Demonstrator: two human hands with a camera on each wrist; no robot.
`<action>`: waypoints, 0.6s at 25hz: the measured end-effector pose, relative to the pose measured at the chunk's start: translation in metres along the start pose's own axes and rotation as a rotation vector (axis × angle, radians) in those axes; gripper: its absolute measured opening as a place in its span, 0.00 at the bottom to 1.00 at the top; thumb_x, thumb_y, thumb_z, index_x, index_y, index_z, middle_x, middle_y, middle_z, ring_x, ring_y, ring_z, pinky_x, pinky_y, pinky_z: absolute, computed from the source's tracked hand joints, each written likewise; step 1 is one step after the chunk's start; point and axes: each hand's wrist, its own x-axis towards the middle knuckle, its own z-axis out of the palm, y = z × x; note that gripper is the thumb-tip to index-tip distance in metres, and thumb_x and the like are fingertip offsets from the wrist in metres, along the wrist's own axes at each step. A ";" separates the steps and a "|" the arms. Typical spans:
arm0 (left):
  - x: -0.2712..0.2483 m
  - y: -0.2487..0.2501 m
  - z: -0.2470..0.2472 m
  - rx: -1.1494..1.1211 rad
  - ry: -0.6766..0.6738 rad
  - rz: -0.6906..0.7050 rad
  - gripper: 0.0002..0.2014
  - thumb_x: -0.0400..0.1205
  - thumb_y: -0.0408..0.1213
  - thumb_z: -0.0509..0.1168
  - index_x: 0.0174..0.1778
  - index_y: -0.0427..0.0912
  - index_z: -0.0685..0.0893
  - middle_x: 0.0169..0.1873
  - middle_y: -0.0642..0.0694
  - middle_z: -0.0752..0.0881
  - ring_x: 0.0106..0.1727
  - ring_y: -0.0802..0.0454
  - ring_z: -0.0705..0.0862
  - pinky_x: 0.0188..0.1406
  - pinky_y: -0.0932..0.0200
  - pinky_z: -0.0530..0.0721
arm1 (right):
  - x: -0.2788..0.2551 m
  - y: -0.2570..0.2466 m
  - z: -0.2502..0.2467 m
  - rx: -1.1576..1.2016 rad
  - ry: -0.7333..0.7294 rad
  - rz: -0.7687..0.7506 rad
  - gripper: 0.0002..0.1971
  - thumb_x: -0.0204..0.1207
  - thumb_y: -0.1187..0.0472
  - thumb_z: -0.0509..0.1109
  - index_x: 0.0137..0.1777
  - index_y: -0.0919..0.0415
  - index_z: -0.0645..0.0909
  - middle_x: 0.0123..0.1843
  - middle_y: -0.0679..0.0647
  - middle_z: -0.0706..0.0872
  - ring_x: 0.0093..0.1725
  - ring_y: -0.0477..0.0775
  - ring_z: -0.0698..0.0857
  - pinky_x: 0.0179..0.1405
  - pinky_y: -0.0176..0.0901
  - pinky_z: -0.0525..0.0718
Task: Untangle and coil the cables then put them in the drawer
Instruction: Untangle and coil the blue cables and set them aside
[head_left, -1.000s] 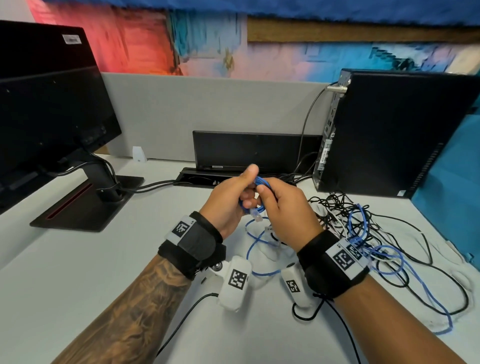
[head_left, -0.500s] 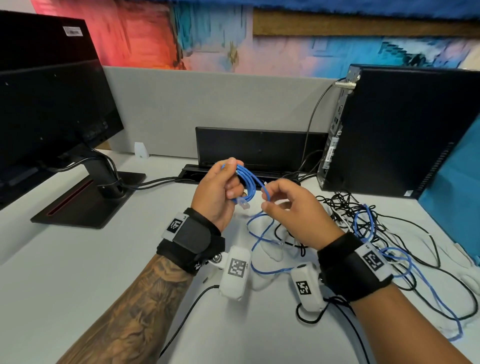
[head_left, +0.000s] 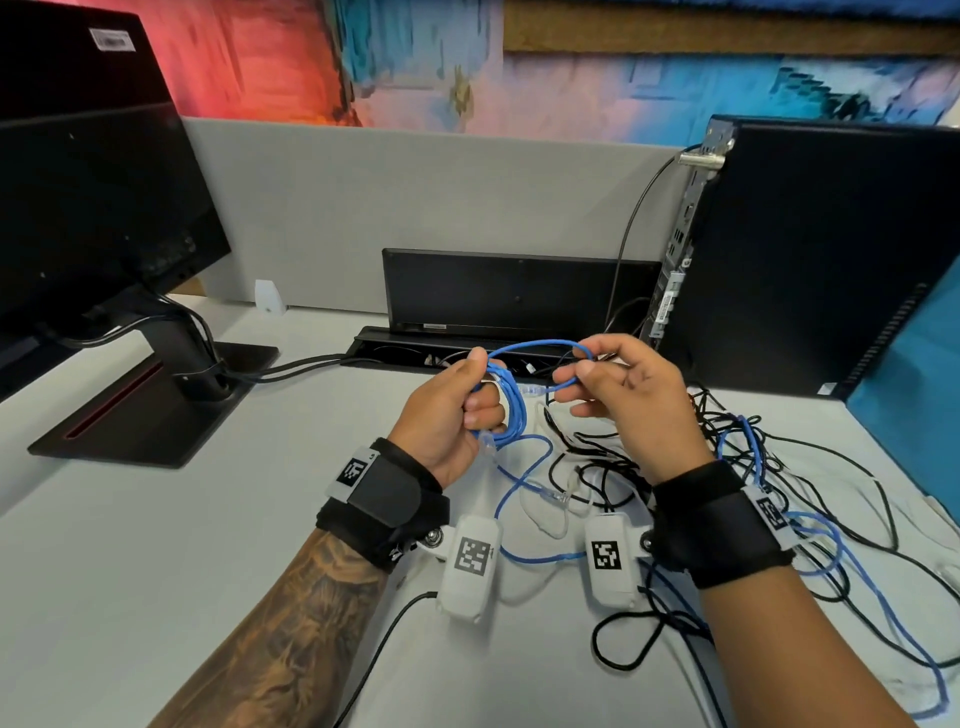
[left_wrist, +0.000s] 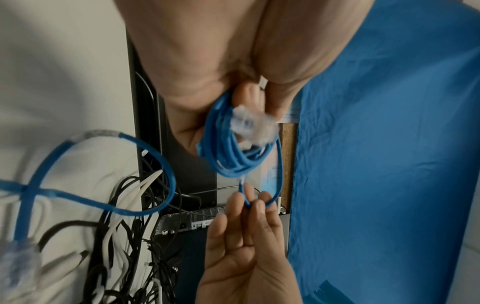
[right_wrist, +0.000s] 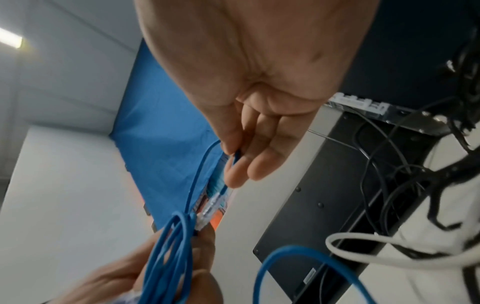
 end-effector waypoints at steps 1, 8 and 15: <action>0.002 -0.003 -0.001 -0.011 -0.001 -0.005 0.13 0.90 0.45 0.54 0.51 0.39 0.75 0.23 0.52 0.64 0.22 0.60 0.62 0.25 0.67 0.66 | 0.001 0.003 0.001 0.011 -0.011 0.012 0.08 0.86 0.68 0.65 0.58 0.57 0.83 0.48 0.57 0.94 0.45 0.54 0.93 0.44 0.47 0.91; 0.006 -0.010 -0.007 -0.242 -0.046 -0.097 0.15 0.89 0.46 0.56 0.48 0.40 0.81 0.21 0.53 0.64 0.18 0.62 0.63 0.19 0.69 0.71 | 0.012 0.024 0.016 0.276 -0.081 0.175 0.07 0.87 0.68 0.64 0.59 0.59 0.81 0.45 0.58 0.93 0.37 0.50 0.90 0.39 0.39 0.89; 0.006 -0.021 -0.013 -0.209 0.019 -0.065 0.13 0.90 0.46 0.56 0.47 0.42 0.79 0.24 0.52 0.65 0.21 0.61 0.62 0.25 0.70 0.67 | -0.006 0.023 0.042 0.304 -0.098 0.243 0.07 0.86 0.65 0.67 0.60 0.63 0.84 0.49 0.55 0.93 0.49 0.54 0.92 0.49 0.45 0.91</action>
